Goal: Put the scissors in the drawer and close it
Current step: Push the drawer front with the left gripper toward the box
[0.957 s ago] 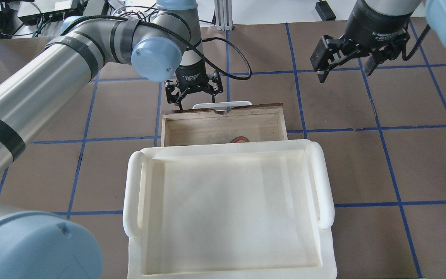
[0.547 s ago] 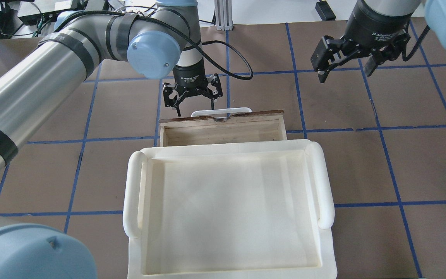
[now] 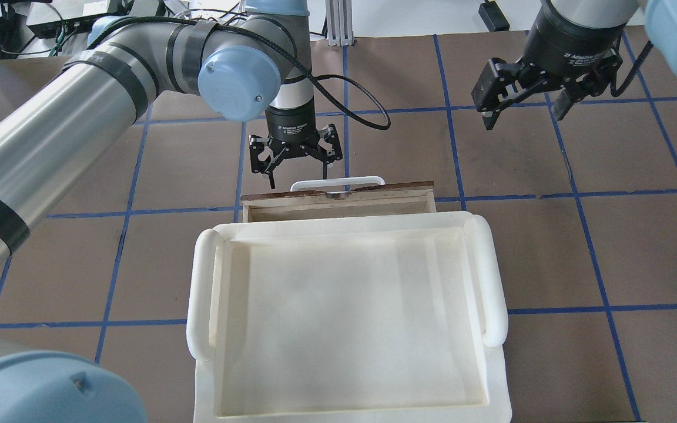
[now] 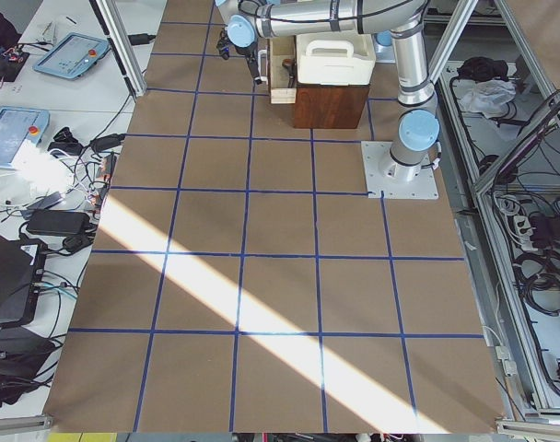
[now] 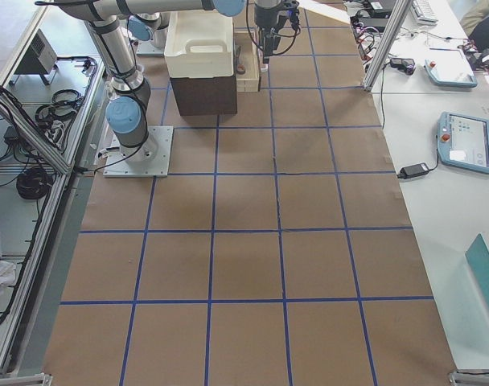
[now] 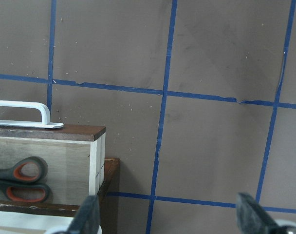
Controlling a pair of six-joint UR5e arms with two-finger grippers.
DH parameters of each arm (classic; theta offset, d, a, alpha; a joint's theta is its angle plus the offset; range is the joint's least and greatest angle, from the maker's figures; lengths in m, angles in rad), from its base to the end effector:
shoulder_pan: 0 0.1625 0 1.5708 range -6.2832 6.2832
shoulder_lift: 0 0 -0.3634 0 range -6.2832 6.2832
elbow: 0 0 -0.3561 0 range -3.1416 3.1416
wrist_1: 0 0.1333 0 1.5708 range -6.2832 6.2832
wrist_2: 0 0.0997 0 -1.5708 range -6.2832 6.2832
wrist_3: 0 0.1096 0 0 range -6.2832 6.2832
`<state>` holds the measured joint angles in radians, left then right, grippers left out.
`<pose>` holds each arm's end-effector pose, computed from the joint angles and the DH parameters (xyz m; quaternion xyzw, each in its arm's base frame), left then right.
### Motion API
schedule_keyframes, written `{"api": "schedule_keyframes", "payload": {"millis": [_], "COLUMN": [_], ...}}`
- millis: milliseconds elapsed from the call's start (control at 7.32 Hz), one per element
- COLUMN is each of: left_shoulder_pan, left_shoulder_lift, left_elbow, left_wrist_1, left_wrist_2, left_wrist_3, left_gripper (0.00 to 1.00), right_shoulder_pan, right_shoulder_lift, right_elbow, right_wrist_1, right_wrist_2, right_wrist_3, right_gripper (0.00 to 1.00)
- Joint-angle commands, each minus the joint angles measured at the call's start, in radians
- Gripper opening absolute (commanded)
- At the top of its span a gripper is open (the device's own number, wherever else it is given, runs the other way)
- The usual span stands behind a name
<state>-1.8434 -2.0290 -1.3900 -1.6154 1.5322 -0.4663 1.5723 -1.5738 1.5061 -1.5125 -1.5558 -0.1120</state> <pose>-0.2841 -0.5053 0.2554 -0.0985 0.9820 0.1563 0.0401 0.1356 -0.4547 0.4413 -0.0568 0.9983 -0.0051 0.0072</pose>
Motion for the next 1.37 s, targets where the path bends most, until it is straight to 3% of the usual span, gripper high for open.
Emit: {"api": "schedule_keyframes", "payload": {"millis": [0,1230], "left_shoulder_pan": [-0.002,-0.045], "left_shoulder_lift": [0.009,0.006], "left_elbow": [-0.003,-0.012], "left_wrist_1": [-0.07,-0.212], "left_wrist_2": [-0.003,-0.026], "left_wrist_3": [-0.002,-0.002], "left_gripper": [1.0,1.0], "right_shoulder_pan": [0.0,0.0], "right_shoulder_lift": [0.0,-0.002], "right_elbow": [0.0,0.002], "right_wrist_1": [0.005,-0.003], "right_wrist_2": [-0.001,-0.007], "right_wrist_3": [0.0,0.0], "right_gripper": [1.0,1.0]}}
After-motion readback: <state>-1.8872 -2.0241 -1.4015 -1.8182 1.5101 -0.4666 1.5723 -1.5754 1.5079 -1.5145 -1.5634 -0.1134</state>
